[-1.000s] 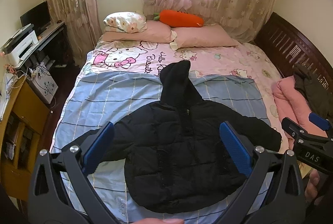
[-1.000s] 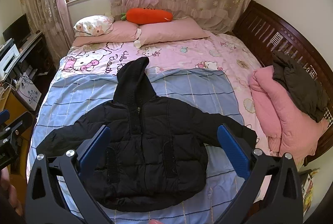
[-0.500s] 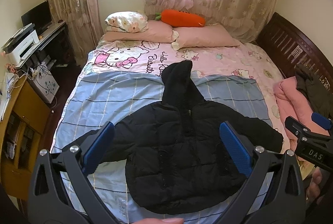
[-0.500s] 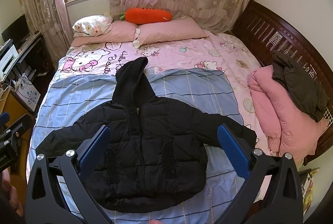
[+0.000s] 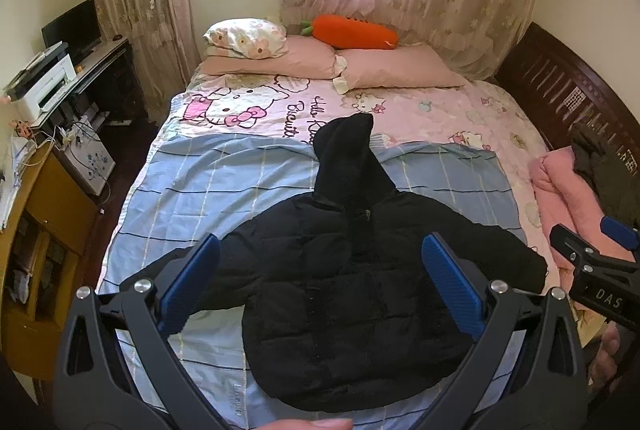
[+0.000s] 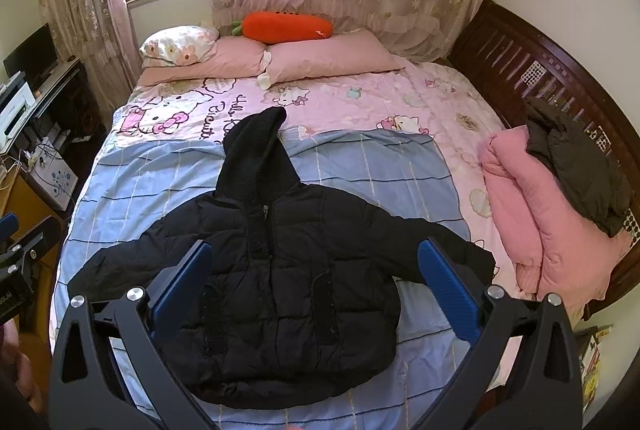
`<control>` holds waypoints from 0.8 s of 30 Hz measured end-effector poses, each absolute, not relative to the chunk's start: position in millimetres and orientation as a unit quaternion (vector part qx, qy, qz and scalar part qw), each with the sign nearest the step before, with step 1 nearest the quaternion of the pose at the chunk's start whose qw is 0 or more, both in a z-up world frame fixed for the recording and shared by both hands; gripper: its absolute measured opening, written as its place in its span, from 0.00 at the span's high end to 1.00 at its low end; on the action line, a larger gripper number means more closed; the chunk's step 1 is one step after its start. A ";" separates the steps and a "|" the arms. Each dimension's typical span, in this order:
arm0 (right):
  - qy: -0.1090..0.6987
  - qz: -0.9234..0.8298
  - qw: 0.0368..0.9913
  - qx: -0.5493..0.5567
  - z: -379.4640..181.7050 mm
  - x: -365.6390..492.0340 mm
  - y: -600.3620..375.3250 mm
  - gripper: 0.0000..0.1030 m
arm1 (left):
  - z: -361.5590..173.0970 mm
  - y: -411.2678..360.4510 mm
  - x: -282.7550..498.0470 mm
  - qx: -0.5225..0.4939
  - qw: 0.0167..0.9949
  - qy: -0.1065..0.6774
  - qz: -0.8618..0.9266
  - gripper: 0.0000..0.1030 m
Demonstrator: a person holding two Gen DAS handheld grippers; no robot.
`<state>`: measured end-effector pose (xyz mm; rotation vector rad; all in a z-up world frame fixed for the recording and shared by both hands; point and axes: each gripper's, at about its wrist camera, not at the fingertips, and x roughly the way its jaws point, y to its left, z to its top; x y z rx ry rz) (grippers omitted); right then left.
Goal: Fold large clothes
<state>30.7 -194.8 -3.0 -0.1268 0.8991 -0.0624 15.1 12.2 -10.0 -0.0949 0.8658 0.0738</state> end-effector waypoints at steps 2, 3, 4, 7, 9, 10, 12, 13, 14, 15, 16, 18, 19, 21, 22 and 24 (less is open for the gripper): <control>0.434 -0.030 0.898 -0.061 -4.3 30.6 -194.8 0.01 | -10.1 14.4 15.8 -0.053 0.906 0.419 0.035 0.02; 0.434 -0.030 0.898 -0.062 -3.1 30.7 -193.7 0.01 | -9.9 15.6 16.5 -0.057 0.905 0.420 0.034 0.02; 0.435 -0.030 0.898 -0.061 -3.7 31.2 -194.3 0.01 | -9.9 15.9 17.6 -0.059 0.905 0.420 0.034 0.02; 0.436 -0.031 0.897 -0.060 -6.0 31.6 -193.0 0.01 | -10.8 17.5 19.0 -0.059 0.905 0.419 0.037 0.02; 0.436 -0.030 0.897 -0.059 -7.0 32.3 -192.6 0.01 | -10.4 17.3 20.0 -0.057 0.905 0.420 0.037 0.02; 0.436 -0.030 0.898 -0.060 -7.4 32.5 -192.3 0.01 | -10.5 17.2 19.5 -0.056 0.905 0.420 0.037 0.02; 0.436 -0.030 0.898 -0.060 -6.0 32.7 -192.3 0.01 | -10.2 15.8 20.8 -0.050 0.905 0.420 0.038 0.02; 0.436 -0.030 0.897 -0.060 -5.5 33.1 -192.1 0.01 | -10.9 16.0 20.0 -0.049 0.906 0.420 0.038 0.02; 0.437 -0.030 0.897 -0.060 -7.0 34.0 -192.4 0.01 | -10.6 15.8 20.8 -0.048 0.906 0.420 0.038 0.02; 0.437 -0.030 0.897 -0.060 -5.8 33.1 -191.7 0.01 | -10.4 15.8 21.7 -0.049 0.905 0.420 0.037 0.02; 0.438 -0.029 0.897 -0.059 -6.6 33.8 -192.2 0.01 | -11.0 15.2 21.7 -0.050 0.905 0.421 0.038 0.02; 0.438 -0.028 0.897 -0.058 -7.4 35.1 -191.7 0.01 | -11.4 15.3 21.6 -0.050 0.905 0.420 0.038 0.02; 0.438 -0.028 0.897 -0.058 -7.7 35.3 -191.5 0.01 | -11.3 15.0 21.3 -0.050 0.905 0.420 0.037 0.02; 0.439 -0.028 0.896 -0.055 -8.3 35.7 -190.4 0.01 | -10.1 14.7 20.7 -0.052 0.907 0.416 0.035 0.02; 0.440 -0.028 0.896 -0.054 -9.6 36.3 -190.3 0.01 | -9.4 13.2 20.4 -0.052 0.908 0.413 0.035 0.02; 0.441 -0.027 0.895 -0.051 -12.3 37.3 -190.8 0.01 | -9.9 11.5 20.6 -0.049 0.908 0.414 0.036 0.02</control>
